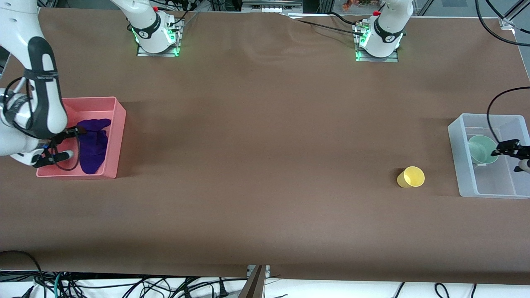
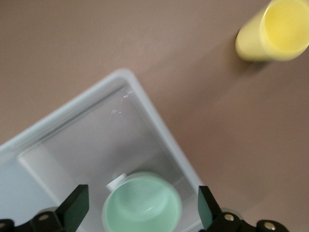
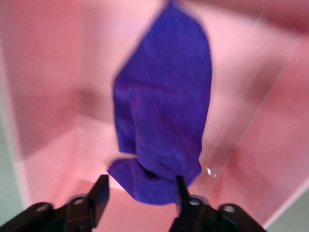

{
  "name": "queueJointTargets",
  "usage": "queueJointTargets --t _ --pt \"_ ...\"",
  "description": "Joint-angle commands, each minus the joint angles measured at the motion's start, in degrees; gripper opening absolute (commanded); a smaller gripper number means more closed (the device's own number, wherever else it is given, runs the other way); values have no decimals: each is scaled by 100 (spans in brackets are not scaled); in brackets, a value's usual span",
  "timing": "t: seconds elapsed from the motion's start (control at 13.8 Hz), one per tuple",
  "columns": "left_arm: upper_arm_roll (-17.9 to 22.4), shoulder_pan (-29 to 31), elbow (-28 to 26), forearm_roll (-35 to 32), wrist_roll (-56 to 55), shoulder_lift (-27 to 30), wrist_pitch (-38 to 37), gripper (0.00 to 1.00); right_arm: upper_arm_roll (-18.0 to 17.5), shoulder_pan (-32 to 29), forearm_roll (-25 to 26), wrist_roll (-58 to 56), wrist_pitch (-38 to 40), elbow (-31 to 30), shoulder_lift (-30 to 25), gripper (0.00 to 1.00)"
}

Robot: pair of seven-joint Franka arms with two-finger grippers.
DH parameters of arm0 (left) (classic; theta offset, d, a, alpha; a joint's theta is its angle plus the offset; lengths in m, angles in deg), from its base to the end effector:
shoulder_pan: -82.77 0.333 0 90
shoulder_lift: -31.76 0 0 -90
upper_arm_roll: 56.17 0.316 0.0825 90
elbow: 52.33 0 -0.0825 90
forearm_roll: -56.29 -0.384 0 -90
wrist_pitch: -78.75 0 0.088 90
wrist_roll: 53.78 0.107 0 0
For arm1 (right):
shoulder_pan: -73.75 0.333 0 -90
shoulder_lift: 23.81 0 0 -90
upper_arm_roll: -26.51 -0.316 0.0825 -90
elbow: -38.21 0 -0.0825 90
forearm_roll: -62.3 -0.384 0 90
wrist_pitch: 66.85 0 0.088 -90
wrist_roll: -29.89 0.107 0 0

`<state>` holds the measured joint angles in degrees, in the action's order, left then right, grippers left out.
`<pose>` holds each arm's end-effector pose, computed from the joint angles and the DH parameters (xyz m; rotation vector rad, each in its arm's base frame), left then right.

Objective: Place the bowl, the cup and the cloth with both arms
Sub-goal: 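Withdraw the right gripper while the left gripper reaches the yellow cup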

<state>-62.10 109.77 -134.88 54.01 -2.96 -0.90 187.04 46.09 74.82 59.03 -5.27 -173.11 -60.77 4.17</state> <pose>0.6448 0.2648 0.3503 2.9509 -0.7866 -0.1280 0.5975 -0.1776 0.2922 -3.0159 -0.4187 0.5327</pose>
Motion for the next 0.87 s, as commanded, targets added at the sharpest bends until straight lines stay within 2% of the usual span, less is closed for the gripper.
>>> queueJointTargets --t 0.0,0.22,0.36,0.51,0.72,0.8 --pt "-301 -238 -174 209 -1516 -20 -37 100 -77 33 -235 -17 771 588 -766 100" --pt "-417 -764 -201 324 -2873 -319 24 99 -499 51 -191 -9 1580 1361 -1162 100" --pt "-417 -967 -209 351 -3217 -547 260 89 -762 51 -51 -9 1644 1879 -1391 100" --pt "-417 -986 -297 359 -3245 -741 682 61 -833 51 -50 -9 1461 2058 -1540 100" --pt "-417 -977 -332 569 -3324 -987 816 7 -816 25 -76 -96 1329 1760 -1849 100" --pt "-417 -951 -359 657 -3350 -988 807 0 -842 25 36 8 1362 1768 -1875 100"
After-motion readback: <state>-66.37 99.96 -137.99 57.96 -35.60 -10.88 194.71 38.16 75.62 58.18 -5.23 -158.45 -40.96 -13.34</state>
